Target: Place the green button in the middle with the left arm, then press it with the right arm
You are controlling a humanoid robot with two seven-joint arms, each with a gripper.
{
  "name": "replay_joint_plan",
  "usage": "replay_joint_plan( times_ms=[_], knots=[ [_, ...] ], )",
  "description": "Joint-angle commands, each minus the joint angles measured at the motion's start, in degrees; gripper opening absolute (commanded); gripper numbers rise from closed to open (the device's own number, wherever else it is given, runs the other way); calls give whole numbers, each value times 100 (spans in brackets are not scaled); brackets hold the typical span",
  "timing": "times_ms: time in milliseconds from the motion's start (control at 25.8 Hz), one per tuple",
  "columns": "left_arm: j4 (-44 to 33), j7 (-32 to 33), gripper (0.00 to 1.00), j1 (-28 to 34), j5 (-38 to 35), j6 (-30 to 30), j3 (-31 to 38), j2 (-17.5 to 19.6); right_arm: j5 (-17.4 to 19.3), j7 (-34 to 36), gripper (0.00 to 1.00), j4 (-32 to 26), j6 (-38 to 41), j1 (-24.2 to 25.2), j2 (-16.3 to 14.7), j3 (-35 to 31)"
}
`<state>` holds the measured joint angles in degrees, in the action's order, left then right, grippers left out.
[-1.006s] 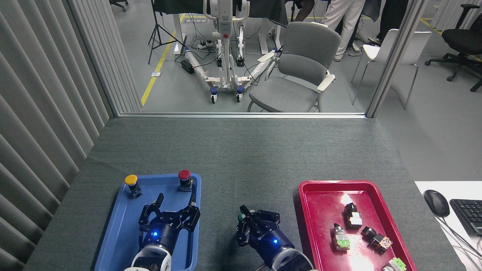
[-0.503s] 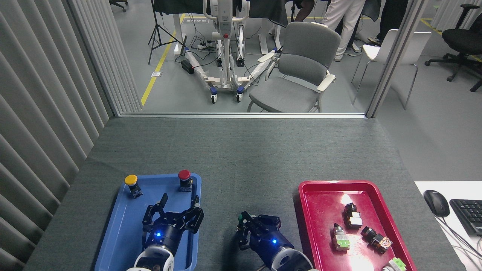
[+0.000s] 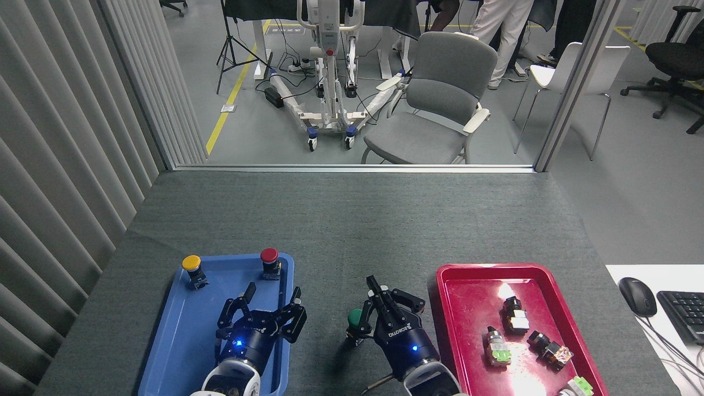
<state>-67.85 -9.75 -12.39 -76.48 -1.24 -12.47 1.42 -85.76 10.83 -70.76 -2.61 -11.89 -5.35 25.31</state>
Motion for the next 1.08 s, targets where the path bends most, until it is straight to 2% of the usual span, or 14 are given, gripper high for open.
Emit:
replay_joint_plan(
  times_ms=[0, 77, 155, 232, 696, 812, 1045],
  knots=[
    [0, -1, 100, 0, 2, -17, -1, -28, 7, 165, 89, 1, -592, 20, -1, -9],
    [0, -1, 100, 0, 2, -17, -1, -28, 165, 183, 94, 1, -812, 28, -1, -9],
    [0, -1, 99, 0, 2, -26, -1, -28, 464, 183, 96, 1, -1049, 37, 16, -9],
    [0, -1, 100, 0, 2, -26, -1, -28, 613, 174, 96, 1, -1260, 46, 17, 0],
    [0, -1, 100, 0, 2, -8, -1, -72, 640, 113, 98, -8, -1761, 178, 17, -9],
    [0, -1, 100, 0, -60, 9, -1, -248, 736, 104, 99, -8, -1779, 187, 8, -9],
    [17, -1, 100, 9, -16, 44, 8, -213, 754, 95, 99, -8, -1796, 204, -10, -18]
  ],
)
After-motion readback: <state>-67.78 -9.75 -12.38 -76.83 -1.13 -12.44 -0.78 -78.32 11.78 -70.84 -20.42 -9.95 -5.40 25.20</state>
